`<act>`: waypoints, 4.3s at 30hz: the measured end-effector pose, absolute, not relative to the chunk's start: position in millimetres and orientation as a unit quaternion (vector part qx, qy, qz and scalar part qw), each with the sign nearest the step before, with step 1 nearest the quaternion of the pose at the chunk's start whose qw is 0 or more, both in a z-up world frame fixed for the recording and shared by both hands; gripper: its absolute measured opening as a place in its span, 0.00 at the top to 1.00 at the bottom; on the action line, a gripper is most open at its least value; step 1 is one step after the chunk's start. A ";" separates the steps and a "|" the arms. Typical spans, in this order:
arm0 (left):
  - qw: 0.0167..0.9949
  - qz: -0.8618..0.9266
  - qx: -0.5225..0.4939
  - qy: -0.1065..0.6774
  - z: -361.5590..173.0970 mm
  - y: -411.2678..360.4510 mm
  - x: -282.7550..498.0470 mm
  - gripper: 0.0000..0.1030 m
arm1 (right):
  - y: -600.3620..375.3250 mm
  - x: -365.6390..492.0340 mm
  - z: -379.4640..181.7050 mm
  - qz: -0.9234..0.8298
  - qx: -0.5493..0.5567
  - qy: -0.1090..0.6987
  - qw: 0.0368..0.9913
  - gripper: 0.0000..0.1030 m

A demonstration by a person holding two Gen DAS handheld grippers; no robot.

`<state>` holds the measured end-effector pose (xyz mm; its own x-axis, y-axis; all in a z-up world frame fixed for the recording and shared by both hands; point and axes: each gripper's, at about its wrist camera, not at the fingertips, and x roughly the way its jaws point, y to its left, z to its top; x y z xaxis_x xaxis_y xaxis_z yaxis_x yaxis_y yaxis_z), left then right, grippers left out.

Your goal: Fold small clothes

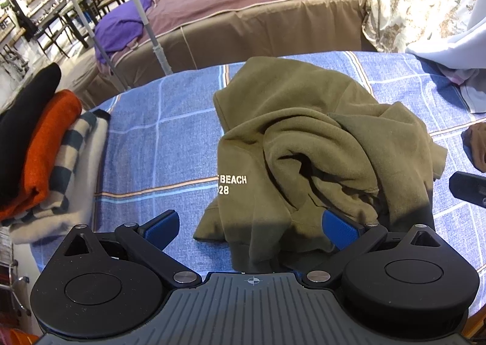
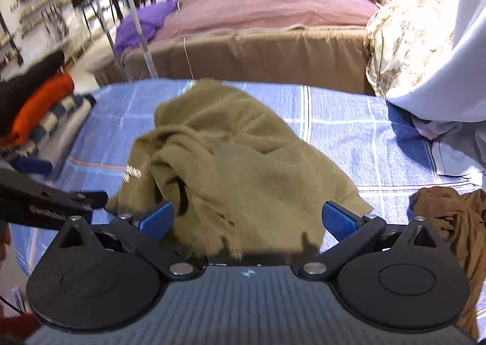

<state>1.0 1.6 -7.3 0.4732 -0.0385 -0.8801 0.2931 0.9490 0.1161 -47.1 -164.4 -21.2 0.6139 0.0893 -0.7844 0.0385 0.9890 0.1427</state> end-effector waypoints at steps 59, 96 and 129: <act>0.827 -0.218 0.143 0.498 -111.2 -20.4 51.8 0.00 | -383.3 -213.2 -53.8 -0.153 0.204 0.378 0.890 0.71; 0.762 -0.413 0.146 0.477 -193.7 16.3 201.3 0.31 | -162.4 -53.9 -192.1 0.052 -0.245 0.459 0.853 0.84; 0.959 -0.276 -0.064 -0.028 297.2 134.1 -218.3 0.51 | -256.7 -271.3 251.0 0.245 0.004 -0.049 0.968 0.89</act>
